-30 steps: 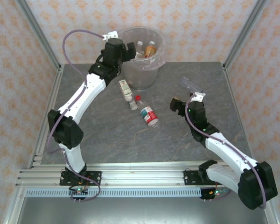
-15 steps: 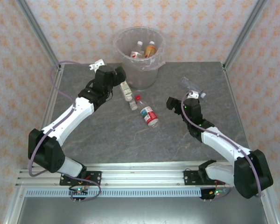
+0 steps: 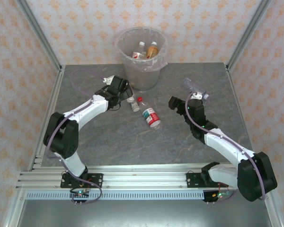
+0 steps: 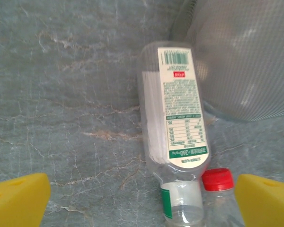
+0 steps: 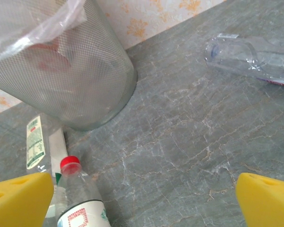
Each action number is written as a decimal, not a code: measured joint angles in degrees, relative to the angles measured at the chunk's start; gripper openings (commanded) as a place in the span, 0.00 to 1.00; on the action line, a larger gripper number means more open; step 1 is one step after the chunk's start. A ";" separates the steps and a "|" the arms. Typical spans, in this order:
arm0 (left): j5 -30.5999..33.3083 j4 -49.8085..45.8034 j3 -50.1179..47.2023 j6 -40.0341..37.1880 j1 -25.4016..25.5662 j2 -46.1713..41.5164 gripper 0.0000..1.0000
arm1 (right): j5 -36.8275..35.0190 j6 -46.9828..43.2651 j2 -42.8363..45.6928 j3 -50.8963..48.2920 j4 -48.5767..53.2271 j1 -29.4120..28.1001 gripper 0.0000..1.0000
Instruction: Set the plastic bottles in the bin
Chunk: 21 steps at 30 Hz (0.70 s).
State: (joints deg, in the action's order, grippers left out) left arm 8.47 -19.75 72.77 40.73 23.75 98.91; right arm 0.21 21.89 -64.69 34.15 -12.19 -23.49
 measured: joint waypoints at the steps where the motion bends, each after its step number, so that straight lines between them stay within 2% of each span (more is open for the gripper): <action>1: -0.44 -0.13 0.26 0.04 0.00 0.83 1.00 | -0.02 0.00 0.31 -0.02 -0.11 0.00 0.99; 14: -5.01 3.72 6.34 0.63 -0.26 14.23 1.00 | -0.24 -0.55 3.21 -0.09 -0.24 0.00 0.99; 21: -5.16 3.61 14.29 -0.76 -0.55 21.66 1.00 | -0.39 -0.94 4.11 -0.55 0.22 0.00 0.99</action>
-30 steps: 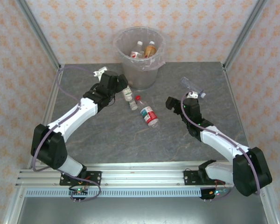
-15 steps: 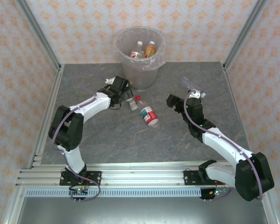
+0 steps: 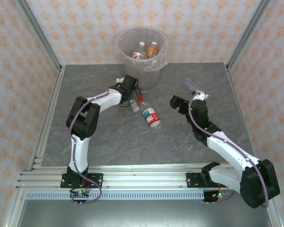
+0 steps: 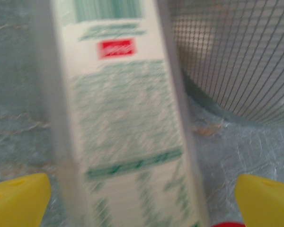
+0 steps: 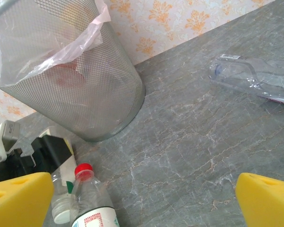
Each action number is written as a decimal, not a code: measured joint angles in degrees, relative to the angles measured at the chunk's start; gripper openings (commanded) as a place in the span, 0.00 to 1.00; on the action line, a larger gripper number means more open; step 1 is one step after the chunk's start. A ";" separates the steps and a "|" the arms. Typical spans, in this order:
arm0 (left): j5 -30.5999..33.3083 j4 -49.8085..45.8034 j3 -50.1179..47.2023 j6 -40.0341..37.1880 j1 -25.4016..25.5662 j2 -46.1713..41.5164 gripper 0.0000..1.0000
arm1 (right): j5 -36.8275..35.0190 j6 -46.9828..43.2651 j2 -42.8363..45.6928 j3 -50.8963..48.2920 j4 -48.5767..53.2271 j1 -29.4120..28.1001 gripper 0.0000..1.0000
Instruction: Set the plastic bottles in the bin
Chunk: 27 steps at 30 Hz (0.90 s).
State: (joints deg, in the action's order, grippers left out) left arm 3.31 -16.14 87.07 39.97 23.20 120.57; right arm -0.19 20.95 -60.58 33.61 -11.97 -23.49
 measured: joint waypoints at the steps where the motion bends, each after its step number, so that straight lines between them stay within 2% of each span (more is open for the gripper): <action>1: 0.11 -0.09 0.94 -0.42 -0.11 0.85 1.00 | 0.00 -0.02 0.00 -0.09 0.09 0.00 0.99; 7: 2.16 -2.10 2.25 -1.49 -0.76 3.15 0.94 | 0.00 -0.17 0.02 -0.28 0.57 0.00 0.99; 16: 3.10 -0.96 -1.57 -4.52 -1.14 2.47 0.76 | 0.02 -0.17 0.00 -0.28 0.59 0.00 0.99; 21: 2.95 0.57 -7.74 -5.49 -1.14 -1.57 0.65 | 0.00 -0.15 -0.11 -0.28 0.57 0.00 0.99; 27: 2.45 0.55 -14.86 -5.57 -1.05 -7.78 0.64 | -0.02 -0.15 -1.27 -0.28 0.57 0.00 0.99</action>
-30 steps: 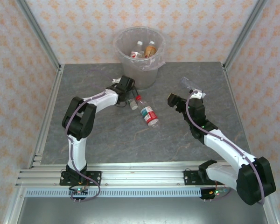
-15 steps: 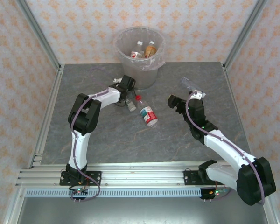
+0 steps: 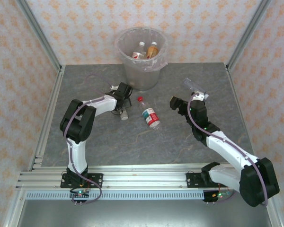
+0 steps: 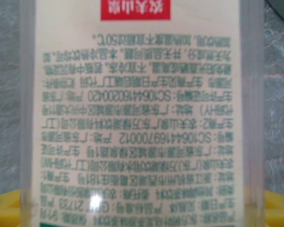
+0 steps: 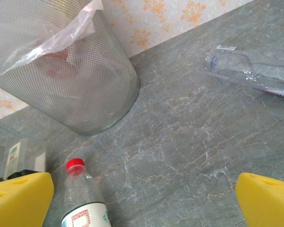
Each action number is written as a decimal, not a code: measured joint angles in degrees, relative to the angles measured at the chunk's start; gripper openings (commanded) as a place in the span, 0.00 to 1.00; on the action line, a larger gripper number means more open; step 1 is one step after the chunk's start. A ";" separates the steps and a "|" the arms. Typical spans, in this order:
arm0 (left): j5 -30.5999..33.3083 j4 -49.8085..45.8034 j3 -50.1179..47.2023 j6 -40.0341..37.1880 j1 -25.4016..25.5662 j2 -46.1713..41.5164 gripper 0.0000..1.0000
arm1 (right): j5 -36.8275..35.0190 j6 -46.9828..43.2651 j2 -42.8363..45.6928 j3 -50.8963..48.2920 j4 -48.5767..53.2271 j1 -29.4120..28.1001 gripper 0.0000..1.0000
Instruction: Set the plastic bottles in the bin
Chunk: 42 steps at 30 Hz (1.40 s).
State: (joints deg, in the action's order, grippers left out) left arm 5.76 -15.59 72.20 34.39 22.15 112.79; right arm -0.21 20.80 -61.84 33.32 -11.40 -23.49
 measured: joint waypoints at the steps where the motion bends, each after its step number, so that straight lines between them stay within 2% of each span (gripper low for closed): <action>1: -0.02 0.00 -0.83 0.00 0.11 -0.92 0.65 | 0.00 0.00 -0.24 0.00 0.00 0.00 0.99; 7: -1.44 -1.09 -2.38 -0.15 0.63 -4.76 0.92 | 0.00 0.02 -1.40 0.00 -0.02 0.00 0.99; 14: 0.63 -5.95 7.85 -1.53 0.57 0.96 0.96 | 0.02 0.02 -1.77 0.00 0.00 0.00 0.99; 19: 1.11 -8.68 13.05 -1.84 -0.09 6.62 0.92 | 0.00 0.00 -1.44 0.00 0.24 0.00 0.99; 24: 1.29 -10.60 13.81 -1.51 -0.68 8.50 0.88 | -0.28 0.00 0.31 0.00 0.68 0.00 0.99; 31: 1.77 -11.19 16.37 -3.74 -0.68 9.90 0.73 | -0.46 0.00 0.68 0.00 0.85 0.00 0.99; 39: 1.31 -10.78 15.98 -6.38 -0.68 9.66 0.58 | -0.46 0.00 0.48 0.00 0.90 0.00 0.99; 42: 0.66 -10.56 14.71 -6.78 -0.68 8.46 0.50 | -0.46 0.00 -0.02 0.00 0.90 0.00 0.99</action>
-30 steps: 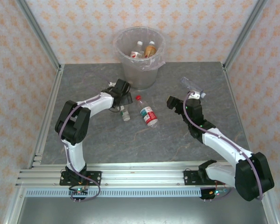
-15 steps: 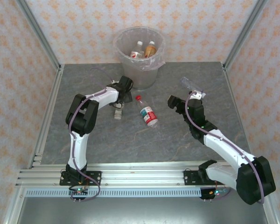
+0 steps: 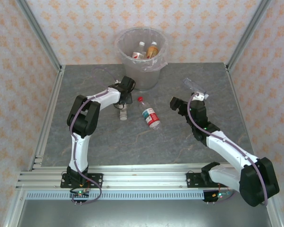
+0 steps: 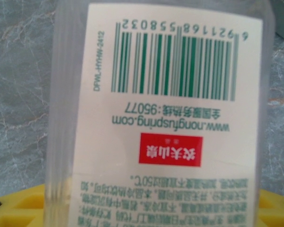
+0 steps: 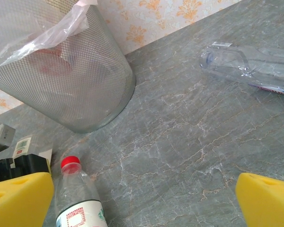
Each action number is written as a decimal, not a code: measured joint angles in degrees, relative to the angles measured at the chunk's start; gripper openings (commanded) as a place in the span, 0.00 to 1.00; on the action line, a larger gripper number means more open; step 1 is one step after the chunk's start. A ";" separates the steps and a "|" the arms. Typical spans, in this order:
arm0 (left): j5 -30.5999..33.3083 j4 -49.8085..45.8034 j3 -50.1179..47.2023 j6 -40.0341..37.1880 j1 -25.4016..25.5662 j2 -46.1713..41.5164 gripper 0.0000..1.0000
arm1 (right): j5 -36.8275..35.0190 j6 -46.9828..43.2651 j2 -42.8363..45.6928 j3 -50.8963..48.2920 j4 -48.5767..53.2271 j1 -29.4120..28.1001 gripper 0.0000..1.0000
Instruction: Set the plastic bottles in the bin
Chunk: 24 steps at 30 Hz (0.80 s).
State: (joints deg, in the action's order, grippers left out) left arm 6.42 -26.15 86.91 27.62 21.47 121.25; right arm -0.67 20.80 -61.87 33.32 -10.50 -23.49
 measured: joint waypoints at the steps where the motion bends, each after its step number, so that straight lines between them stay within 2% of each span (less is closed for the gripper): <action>1: -0.09 -0.02 -0.46 -0.13 0.00 -0.59 0.47 | 0.02 0.00 -0.22 0.00 0.00 0.00 0.99; 6: -0.48 0.33 -2.82 -0.61 0.00 -4.50 0.34 | 0.04 0.02 -0.79 0.00 0.00 0.00 0.99; 15: -1.70 3.08 -8.68 -0.74 0.00 -14.58 0.00 | 0.04 0.02 -0.83 0.00 0.00 0.00 0.99; 24: -0.33 3.82 -10.71 -0.72 0.00 -22.84 0.00 | 0.24 0.02 -1.97 0.02 0.00 0.00 0.99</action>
State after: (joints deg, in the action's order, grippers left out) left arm 6.09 -22.33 76.20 26.89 21.47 98.41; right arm -0.43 20.82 -63.83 33.34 -10.50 -23.49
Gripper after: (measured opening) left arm 0.574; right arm 0.992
